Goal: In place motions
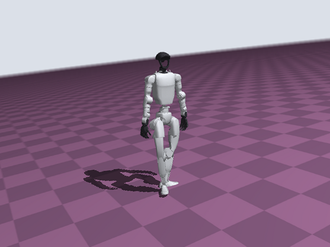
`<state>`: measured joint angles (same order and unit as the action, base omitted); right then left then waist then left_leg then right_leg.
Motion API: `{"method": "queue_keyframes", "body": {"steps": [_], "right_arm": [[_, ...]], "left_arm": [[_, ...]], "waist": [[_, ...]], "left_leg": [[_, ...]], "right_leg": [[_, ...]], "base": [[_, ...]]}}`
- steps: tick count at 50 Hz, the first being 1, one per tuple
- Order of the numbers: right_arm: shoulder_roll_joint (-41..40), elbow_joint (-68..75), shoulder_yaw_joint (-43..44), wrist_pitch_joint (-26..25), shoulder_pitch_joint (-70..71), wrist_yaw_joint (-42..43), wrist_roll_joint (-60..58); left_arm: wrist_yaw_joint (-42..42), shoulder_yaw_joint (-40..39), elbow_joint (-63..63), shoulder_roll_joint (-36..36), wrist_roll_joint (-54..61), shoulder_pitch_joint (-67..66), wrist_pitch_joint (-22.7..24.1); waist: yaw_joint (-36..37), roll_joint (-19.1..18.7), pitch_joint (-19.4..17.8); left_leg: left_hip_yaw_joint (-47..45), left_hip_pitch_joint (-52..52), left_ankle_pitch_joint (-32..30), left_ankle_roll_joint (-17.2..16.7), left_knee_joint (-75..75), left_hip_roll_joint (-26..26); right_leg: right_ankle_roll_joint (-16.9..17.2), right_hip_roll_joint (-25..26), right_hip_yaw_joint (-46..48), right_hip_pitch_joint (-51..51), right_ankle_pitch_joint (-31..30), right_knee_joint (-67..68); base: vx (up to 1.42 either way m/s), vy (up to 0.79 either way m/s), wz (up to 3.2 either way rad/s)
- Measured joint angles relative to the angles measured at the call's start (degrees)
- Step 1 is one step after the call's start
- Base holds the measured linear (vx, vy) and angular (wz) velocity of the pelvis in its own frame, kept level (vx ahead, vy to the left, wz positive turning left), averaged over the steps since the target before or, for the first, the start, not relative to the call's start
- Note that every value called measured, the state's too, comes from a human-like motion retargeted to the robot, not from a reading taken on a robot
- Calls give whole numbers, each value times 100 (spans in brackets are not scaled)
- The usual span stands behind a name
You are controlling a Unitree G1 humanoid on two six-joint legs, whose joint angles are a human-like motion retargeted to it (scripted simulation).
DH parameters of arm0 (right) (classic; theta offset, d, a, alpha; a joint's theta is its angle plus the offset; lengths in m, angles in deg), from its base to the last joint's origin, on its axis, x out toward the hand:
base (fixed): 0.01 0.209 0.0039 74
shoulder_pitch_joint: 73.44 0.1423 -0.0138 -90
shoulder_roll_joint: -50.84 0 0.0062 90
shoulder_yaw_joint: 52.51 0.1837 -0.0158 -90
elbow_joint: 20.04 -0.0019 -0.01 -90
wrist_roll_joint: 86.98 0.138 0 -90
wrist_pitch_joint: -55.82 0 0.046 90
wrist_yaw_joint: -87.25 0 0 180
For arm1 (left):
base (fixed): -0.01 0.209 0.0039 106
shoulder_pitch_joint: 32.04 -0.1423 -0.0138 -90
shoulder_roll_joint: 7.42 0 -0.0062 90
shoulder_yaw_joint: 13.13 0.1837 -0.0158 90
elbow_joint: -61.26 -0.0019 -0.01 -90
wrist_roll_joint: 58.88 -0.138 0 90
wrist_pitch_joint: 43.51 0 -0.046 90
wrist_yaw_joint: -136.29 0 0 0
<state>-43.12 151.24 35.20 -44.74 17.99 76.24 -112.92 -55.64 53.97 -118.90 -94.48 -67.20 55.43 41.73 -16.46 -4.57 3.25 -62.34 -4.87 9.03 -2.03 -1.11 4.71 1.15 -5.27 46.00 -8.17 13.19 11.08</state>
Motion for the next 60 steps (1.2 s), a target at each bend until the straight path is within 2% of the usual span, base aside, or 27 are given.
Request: {"method": "queue_keyframes", "body": {"steps": [4,8,12,15,17,18,20,22,25,30,32,35,36,38,40,43,48,50,51,53,55,57,60], "right_arm": [[-8,139,530,-33,-24,135,1118],[59,706,1020,39,-83,322,2163],[251,1393,1183,-274,-150,487,2777],[265,1552,1142,-365,-338,611,2832],[190,1520,1103,-378,-455,590,2649],[134,1464,1102,-384,-499,540,2481],[24,1268,1080,-395,-561,344,2021],[-82,963,939,-398,-547,81,1508],[-227,394,647,-328,-405,-121,842],[-337,-445,55,19,-116,-87,296],[-406,-697,-66,110,-22,-67,181],[-514,-996,-186,202,43,-189,114],[-559,-1027,-244,229,36,-243,129],[-655,-1060,-399,266,27,-289,233],[-727,-1022,-368,268,43,-221,496],[-648,-836,-291,306,-15,-302,775],[-502,-327,-107,54,-129,-251,401],[-447,-131,-67,-6,-99,-56,387],[-429,-62,-57,-13,-102,-4,427],[-403,55,-29,14,-128,46,567],[-393,124,65,70,-201,48,825],[-407,180,250,97,-272,5,1213],[-408,293,489,39,-319,-58,1747]], "left_arm": [[38,-172,-104,-248,43,-104,-80],[221,-233,-195,-516,-169,121,-262],[300,-429,172,-508,3,434,-277],[187,-397,535,-499,214,731,-231],[202,-313,813,-452,229,813,-165],[215,-230,972,-419,249,814,-129],[217,-16,1226,-364,341,798,-59],[163,143,1327,-307,427,794,-22],[87,197,1290,-133,466,810,-8],[6,226,965,185,417,715,-9],[25,208,774,304,333,625,-2],[76,158,458,472,226,418,23],[96,135,319,504,225,340,21],[155,-6,55,549,194,234,16],[279,-48,-180,569,142,258,8],[338,69,-294,589,132,251,11],[270,37,-195,642,128,122,38],[213,61,-101,625,209,146,53],[203,54,-67,597,202,172,47],[190,21,25,526,144,215,25],[148,62,187,444,100,210,13],[68,132,396,358,59,202,36],[61,100,593,288,68,240,77]], "waist": [[-304,-37,3],[-755,-202,18],[-916,-309,26],[-857,-152,110],[-708,126,265],[-604,300,361],[-392,600,516],[-183,714,523],[49,718,382],[361,545,73],[604,390,-65],[751,151,-163],[446,57,-57],[237,26,75],[26,58,14],[321,166,-71],[271,115,171],[23,55,87],[33,45,37],[475,90,-31],[876,166,-85],[984,188,-166],[896,381,-242]], "left_leg": [[-430,-182,37,-189,-35,-45],[-531,-210,-19,-310,7,98],[-632,-292,-150,-419,132,263],[-488,-382,-479,-258,520,371],[-294,-327,-729,154,1014,391],[-139,-232,-746,424,1357,400],[294,85,-574,730,2229,528],[1168,634,-338,681,2996,583],[2335,1289,-82,617,3438,299],[3807,1705,-32,696,2527,-525],[4348,1630,-210,716,1764,-766],[4923,1407,-703,1288,755,-1026],[5013,1394,-567,1143,822,-900],[4811,1563,-555,1076,914,-817],[4928,1514,-577,1057,872,-836],[4866,1306,-634,1120,657,-900],[5089,1499,-662,1088,676,-863],[5301,1540,-698,1084,699,-834],[5263,1534,-702,1073,704,-778],[4831,1483,-645,1025,728,-576],[4522,1450,-604,990,777,-454],[4632,1460,-640,956,808,-409],[5071,1556,-802,974,769,-716]], "right_leg": [[-113,219,-441,-131,-932,-278],[-118,423,-756,-224,-954,-332],[-40,491,-878,-214,-853,-333],[15,338,-948,-107,-792,-431],[64,26,-1052,-81,-766,-462],[78,-169,-1113,-96,-751,-460],[69,-469,-1279,-149,-713,-448],[30,-507,-1450,-166,-697,-481],[-29,-435,-1667,-156,-685,-538],[-122,-143,-2004,-20,-715,-584],[-178,158,-2203,92,-758,-585],[-209,541,-2434,302,-798,-586],[-201,576,-2295,292,-783,-594],[-221,634,-2434,228,-785,-586],[-195,611,-2296,296,-743,-581],[-144,633,-2395,447,-720,-541],[122,595,-2458,270,-808,-277],[134,683,-2922,190,-907,-157],[177,754,-3524,158,-929,-90],[294,934,-5104,147,-915,8],[330,1095,-6142,240,-851,-25],[194,1051,-5962,282,-693,-46],[-274,922,-5109,337,-606,-178]], "base": [[-7,-25,-197],[-4,-20,-41],[1,-20,-10],[11,-18,-1],[12,-18,-4],[11,-15,-20],[11,-13,-42],[9,-10,-78],[0,-3,-81],[5,1,-102],[13,-1,-145],[21,-3,-84],[28,-5,46],[17,-9,14],[4,-7,21],[15,-1,-31],[14,-4,32],[-3,-7,91],[-3,-8,16],[-3,-9,-138],[-1,-10,-114],[-1,-10,53],[-5,-6,163]]}}
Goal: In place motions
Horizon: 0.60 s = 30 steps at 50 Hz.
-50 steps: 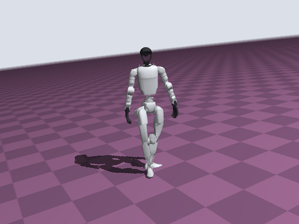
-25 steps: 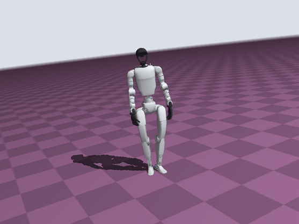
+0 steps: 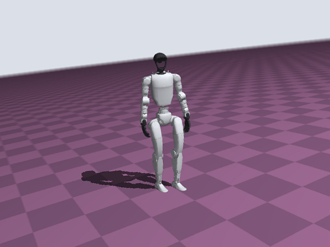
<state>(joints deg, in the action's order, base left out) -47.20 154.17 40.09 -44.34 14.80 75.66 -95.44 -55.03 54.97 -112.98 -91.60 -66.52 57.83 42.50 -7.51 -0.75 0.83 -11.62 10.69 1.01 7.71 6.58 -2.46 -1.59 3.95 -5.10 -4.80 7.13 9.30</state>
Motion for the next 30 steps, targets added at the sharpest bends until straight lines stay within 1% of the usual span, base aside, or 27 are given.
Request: {"method": "queue_keyframes", "body": {"steps": [3,7,8,10,14,15,18,20,22,23,25,27,28,30], "right_arm": [[96,168,-36,-115,83,-82,149],[263,130,-317,-134,153,-86,-344],[290,67,-331,-107,130,-43,-515],[334,-45,-339,-11,16,49,-689],[392,38,-326,125,-263,16,-618],[388,104,-287,110,-319,-28,-617],[394,277,-142,-20,-449,-215,-738],[415,351,-48,-83,-528,-239,-867],[459,386,21,-118,-593,-103,-1018],[481,393,50,-135,-617,-5,-1098],[527,389,75,-161,-669,152,-1211],[597,361,87,-239,-671,371,-1367],[626,343,81,-276,-655,458,-1418],[697,294,93,-342,-558,625,-1469]], "left_arm": [[120,-123,22,59,297,27,14],[-30,-238,87,119,513,-37,-58],[-106,-212,145,118,449,-52,-99],[-192,-90,249,83,256,-75,-135],[-163,76,309,-102,-145,-53,-120],[-159,78,291,-163,-220,-25,-133],[-180,-9,146,-316,-210,171,-197],[-208,-91,41,-401,-106,343,-220],[-220,-125,7,-482,40,471,-223],[-208,-129,16,-522,107,513,-216],[-147,-139,59,-567,184,522,-190],[-12,-245,116,-604,260,455,-143],[42,-328,133,-595,292,392,-127],[121,-549,131,-532,362,255,-95]], "waist": [[60,65,-159],[171,76,-350],[170,74,-401],[241,118,-478],[530,358,-500],[556,411,-489],[639,563,-493],[696,648,-519],[810,739,-514],[872,793,-507],[979,879,-474],[1078,949,-396],[1127,958,-366],[1228,966,-320]], "left_leg": [[381,101,-203,-10,-34,-148],[698,243,-516,-55,-124,-273],[797,288,-500,-39,-129,-308],[932,363,-240,157,-119,-398],[-35,538,299,195,-121,-237],[-272,573,424,207,-128,-204],[-1365,543,699,136,-190,-53],[-2260,403,860,12,-202,91],[-3469,119,963,-113,-226,238],[-4095,-38,967,-162,-238,280],[-5019,-293,925,-258,-263,305],[-5674,-538,430,-406,-333,320],[-5732,-597,7,-426,-406,316],[-5552,-644,-911,-391,-621,235]], "right_leg": [[-126,-134,646,-71,22,104],[-301,-198,1403,63,147,22],[-299,-263,1663,78,211,44],[-278,-432,2191,128,386,127],[-129,-852,3351,282,747,265],[-72,-943,3730,346,825,260],[102,-1069,4885,605,1012,120],[254,-1116,5692,806,1090,6],[413,-1128,6377,966,1135,-94],[485,-1131,6677,1032,1147,-138],[599,-1121,7066,1126,1162,-196],[760,-1051,7563,1245,1177,-219],[818,-999,7718,1302,1180,-224],[911,-925,7962,1399,1182,-209]], "base": [[-6,0,163],[-3,10,181],[-5,14,261],[-6,21,301],[-6,16,355],[-7,13,433],[-10,30,458],[-6,21,454],[0,24,405],[4,19,347],[9,22,294],[18,22,291],[18,24,225],[15,27,156]]}}
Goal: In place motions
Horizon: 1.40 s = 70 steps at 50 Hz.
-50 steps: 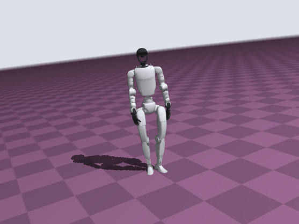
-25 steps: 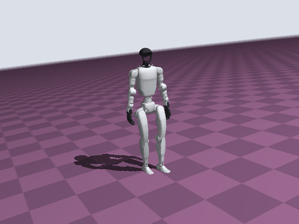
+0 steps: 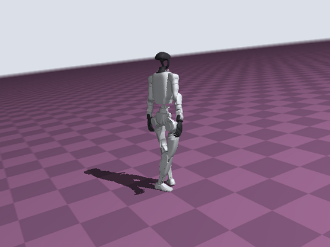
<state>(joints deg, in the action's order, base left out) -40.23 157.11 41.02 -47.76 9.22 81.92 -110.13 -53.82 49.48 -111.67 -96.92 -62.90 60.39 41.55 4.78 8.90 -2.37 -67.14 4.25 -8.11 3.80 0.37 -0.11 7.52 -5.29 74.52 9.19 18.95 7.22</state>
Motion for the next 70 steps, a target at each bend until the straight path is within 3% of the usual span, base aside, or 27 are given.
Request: {"method": "queue_keyframes", "body": {"steps": [2,5,7,12,18,22,28,30,32,35,38,43,46,48,50,60,66,70], "right_arm": [[78,-114,34,-2,137,74,58],[114,-412,77,42,422,48,268],[49,-699,136,102,621,20,491],[-280,-1503,170,386,1108,-143,970],[-703,-2154,-287,648,1322,-734,970],[-788,-2293,-702,820,1168,-684,270],[-631,-1832,-1057,861,683,-217,-975],[-601,-1448,-1061,774,573,-190,-1053],[-590,-976,-936,641,499,-300,-914],[-599,-332,-660,350,430,-680,-596],[-641,-21,-472,147,277,-985,-367],[-712,-91,-394,158,85,-910,-354],[-695,-340,-443,227,36,-816,-485],[-684,-573,-482,282,36,-826,-563],[-698,-781,-474,352,59,-809,-614],[-891,-1387,-405,704,299,-595,-128],[-839,-1303,-413,654,283,-660,-364],[-846,-1209,-426,638,243,-532,-662]], "left_arm": [[54,-237,-53,136,55,-153,20],[150,-556,-278,338,149,-331,23],[241,-698,-528,472,241,-370,31],[195,-986,-1021,773,474,-536,37],[184,-1272,-1164,949,590,-786,52],[168,-1326,-1084,782,503,-873,30],[184,-1072,-912,353,383,-566,11],[200,-869,-921,167,309,-221,-5],[223,-556,-900,6,185,214,-13],[203,87,-731,-171,104,811,15],[119,608,-429,-202,78,1168,70],[38,1034,12,-6,91,1336,184],[5,1179,-2,161,116,1261,228],[-44,1270,-163,219,78,1232,230],[-82,1347,-340,273,-44,1161,186],[147,857,-949,433,-371,528,160],[333,984,-1193,473,-257,526,153],[342,1261,-1214,614,-74,591,234]], "waist": [[204,115,-15],[566,97,-73],[663,122,-156],[983,162,-251],[1022,152,-20],[636,95,322],[-618,-524,589],[-1145,-662,544],[-1549,-735,377],[-1775,-762,142],[-1760,-727,55],[-1905,-498,-35],[-1905,-291,-69],[-1664,-162,-71],[-1527,-185,-29],[-1333,-240,85],[-795,-198,53],[-751,-338,-8]], "left_leg": [[525,138,343,233,-133,-260],[337,73,338,335,-284,-324],[815,93,454,338,-163,-348],[765,16,645,269,10,-354],[789,-57,896,146,141,-340],[909,-109,922,37,194,-251],[2577,91,915,120,514,337],[3355,243,880,221,592,360],[4140,312,784,301,579,296],[4866,345,666,380,548,217],[5026,321,586,398,492,206],[5188,183,454,423,343,-84],[5304,15,453,465,294,-420],[5214,-93,475,470,268,-579],[5261,-105,500,451,287,-594],[5667,-179,579,385,368,-695],[6756,1,509,387,715,-975],[7587,100,412,155,776,-980]], "right_leg": [[52,-121,101,70,-52,36],[77,-64,92,137,-88,63],[117,-67,221,212,-128,43],[129,-141,264,298,-202,59],[77,-144,256,414,-368,74],[-240,-53,169,587,-671,152],[-1130,-50,-1417,640,-1642,1718],[-865,-73,-2345,192,-1632,2552],[-444,233,-3484,-481,-1464,3292],[-430,540,-4002,-881,-1282,3613],[-701,640,-4378,-1238,-971,3486],[-760,1034,-5623,-1717,-625,2107],[-1079,968,-5932,-1580,-882,879],[-913,971,-6356,-1410,-1002,643],[-1072,690,-5321,-1316,-1024,551],[-850,754,-5615,-1236,-891,452],[-871,696,-6081,-1333,-1015,503],[-864,826,-6439,-1370,-1123,517]], "base": [[11,25,86],[9,18,29],[6,17,45],[11,12,10],[25,10,11],[41,9,88],[40,-2,230],[25,-7,314],[17,-5,333],[7,-10,241],[11,-11,149],[11,-10,135],[12,-5,86],[12,-1,-7],[7,-2,17],[2,-4,14],[0,1,-82],[-1,-3,-110]]}}
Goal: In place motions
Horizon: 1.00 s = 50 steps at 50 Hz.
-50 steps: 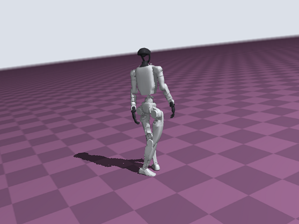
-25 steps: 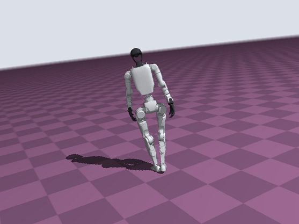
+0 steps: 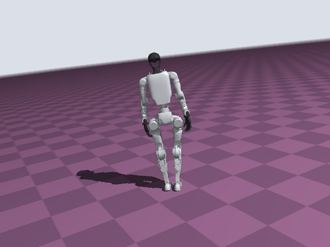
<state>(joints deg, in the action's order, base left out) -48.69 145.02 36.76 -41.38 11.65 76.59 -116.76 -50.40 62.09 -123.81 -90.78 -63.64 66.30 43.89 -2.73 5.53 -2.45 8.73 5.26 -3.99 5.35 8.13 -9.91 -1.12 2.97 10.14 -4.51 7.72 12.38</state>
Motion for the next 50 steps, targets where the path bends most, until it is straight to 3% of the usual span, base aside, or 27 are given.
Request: {"method": "queue_keyframes", "body": {"steps": [2,4,9,13,15,20,27,30,35,46,50], "right_arm": [[5,76,60,-4,-44,62,-38],[33,153,164,-3,-114,92,6],[158,412,396,-129,-192,156,271],[317,472,456,-280,-119,231,434],[399,426,380,-300,-41,177,451],[493,358,241,-255,321,65,468],[503,486,194,-304,502,66,774],[527,585,279,-337,458,139,957],[580,1151,493,-443,402,361,1306],[579,2048,1164,-698,-120,323,1645],[506,1932,1124,-736,-113,59,1529]], "left_arm": [[-72,273,76,61,61,34,73],[-145,582,160,105,22,99,141],[-309,1208,379,41,-91,279,201],[-396,1255,467,-68,9,322,249],[-384,1118,408,-145,34,310,242],[-364,809,55,-312,26,332,86],[-195,441,-91,-309,-184,30,-26],[-203,374,-107,-256,-156,5,-45],[-234,461,32,-223,-143,190,-94],[-300,474,576,188,43,619,-11],[-298,479,892,208,-80,533,85]], "waist": [[-217,-66,-24],[-397,-139,-64],[-1275,-339,-95],[-1511,-512,-171],[-1660,-629,-169],[-1913,-854,-236],[-2004,-1116,-36],[-1981,-1181,16],[-2194,-1169,1],[-2849,-1588,188],[-2736,-1289,468]], "left_leg": [[-47,-28,87,-49,-13,109],[-655,-80,190,145,-89,264],[-1594,-147,288,162,-209,623],[-2512,-225,497,195,-236,942],[-3054,-285,622,157,-288,1127],[-4329,-524,980,-32,-454,1438],[-7102,-1040,1356,-461,-751,1651],[-7857,-1177,1418,-660,-822,1618],[-8458,-1339,1348,-911,-743,1550],[-8567,-1466,1138,-1169,-585,1745],[-8381,-1605,592,-911,217,1941]], "right_leg": [[3,33,-57,-13,-21,32],[13,67,-190,-29,-57,71],[-9,134,-390,-185,-248,82],[-346,228,-511,-391,-43,197],[-541,47,270,-428,183,205],[-519,-345,1913,-320,680,164],[-87,-558,4455,194,1000,1],[46,-493,5168,360,908,-110],[79,-465,5064,301,-165,-409],[287,-373,4651,176,98,-281],[59,-710,4108,118,301,-267]], "base": [[0,-7,-87],[-4,-7,-92],[-19,-10,-94],[-36,-6,-289],[-43,-5,-363],[-47,2,-399],[-28,-6,-385],[-15,-8,-303],[-7,-9,-184],[8,-12,-25],[16,-15,-39]]}}
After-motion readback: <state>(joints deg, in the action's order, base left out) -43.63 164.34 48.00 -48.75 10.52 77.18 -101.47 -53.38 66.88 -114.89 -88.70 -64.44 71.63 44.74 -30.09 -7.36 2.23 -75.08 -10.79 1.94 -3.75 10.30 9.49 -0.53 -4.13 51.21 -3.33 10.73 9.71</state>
